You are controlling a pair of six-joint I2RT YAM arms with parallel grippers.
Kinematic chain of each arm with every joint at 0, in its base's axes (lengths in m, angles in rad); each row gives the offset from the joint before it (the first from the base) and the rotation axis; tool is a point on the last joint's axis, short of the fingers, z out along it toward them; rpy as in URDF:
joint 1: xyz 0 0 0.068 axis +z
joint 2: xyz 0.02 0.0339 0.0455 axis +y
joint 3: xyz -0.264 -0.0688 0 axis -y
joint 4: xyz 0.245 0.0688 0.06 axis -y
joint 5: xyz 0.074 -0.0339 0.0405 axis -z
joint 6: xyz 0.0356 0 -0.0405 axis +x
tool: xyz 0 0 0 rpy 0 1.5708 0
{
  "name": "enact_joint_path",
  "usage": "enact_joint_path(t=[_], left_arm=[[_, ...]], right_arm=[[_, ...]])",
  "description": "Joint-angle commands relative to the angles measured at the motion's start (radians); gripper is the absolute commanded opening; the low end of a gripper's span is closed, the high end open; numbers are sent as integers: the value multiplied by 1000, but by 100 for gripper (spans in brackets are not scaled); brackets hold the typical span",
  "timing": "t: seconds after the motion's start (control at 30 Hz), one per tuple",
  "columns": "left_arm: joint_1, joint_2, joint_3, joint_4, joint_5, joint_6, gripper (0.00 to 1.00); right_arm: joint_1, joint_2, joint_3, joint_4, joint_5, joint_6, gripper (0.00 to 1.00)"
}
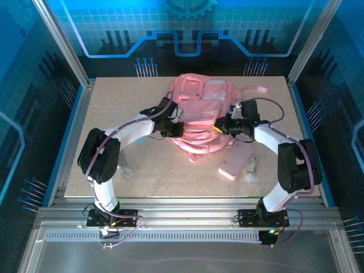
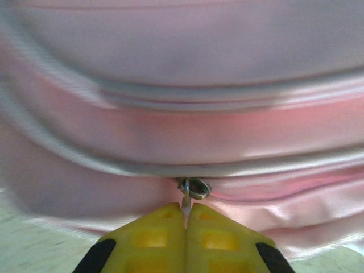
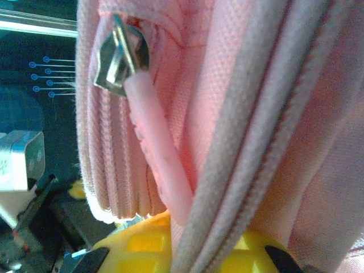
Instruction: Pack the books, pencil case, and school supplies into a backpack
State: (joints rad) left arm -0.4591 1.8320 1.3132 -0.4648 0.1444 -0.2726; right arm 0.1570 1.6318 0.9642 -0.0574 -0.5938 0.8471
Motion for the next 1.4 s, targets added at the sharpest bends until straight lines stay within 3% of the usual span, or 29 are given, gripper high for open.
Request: enact_joint_path(t=[0.0,0.1,0.23,0.3,0.4,0.5,0.7,0.87,1.03,1.1,1.2,1.23,1.37], left_arm=[[68,-37,-28,-93,-216,24,0],[87,-39,-25,-92,-175,1,0],[53,-94,-41,-33,10,-24,0],[12,-137,-53,14,60,-41,0],[-39,-165,-15,24,68,-57,0],[-66,-139,52,29,102,-71,0],[-119,-43,203,28,156,-67,0],[-150,-13,257,18,168,-53,0],[-168,-39,223,22,175,-53,0],[-175,-56,200,29,178,-54,0],[-177,-86,157,40,167,-56,0],[-177,-92,141,39,145,-57,0],[-134,-98,103,-26,-46,-70,0]], right_arm=[[-31,-13,64,-12,1,-67,0],[-38,11,102,-32,10,-83,0],[-43,62,190,-78,51,-119,0],[-48,86,242,-118,63,-122,14],[-50,69,275,-172,75,-112,56],[-52,-1,268,-265,122,-125,76],[-50,-161,130,-274,74,-54,82],[-4,-207,23,-121,48,75,80],[64,-124,62,-40,108,110,75],[88,-80,84,-10,152,111,64],[98,-29,90,63,186,138,20],[96,-27,77,111,182,156,1],[99,-72,73,98,199,130,0]])
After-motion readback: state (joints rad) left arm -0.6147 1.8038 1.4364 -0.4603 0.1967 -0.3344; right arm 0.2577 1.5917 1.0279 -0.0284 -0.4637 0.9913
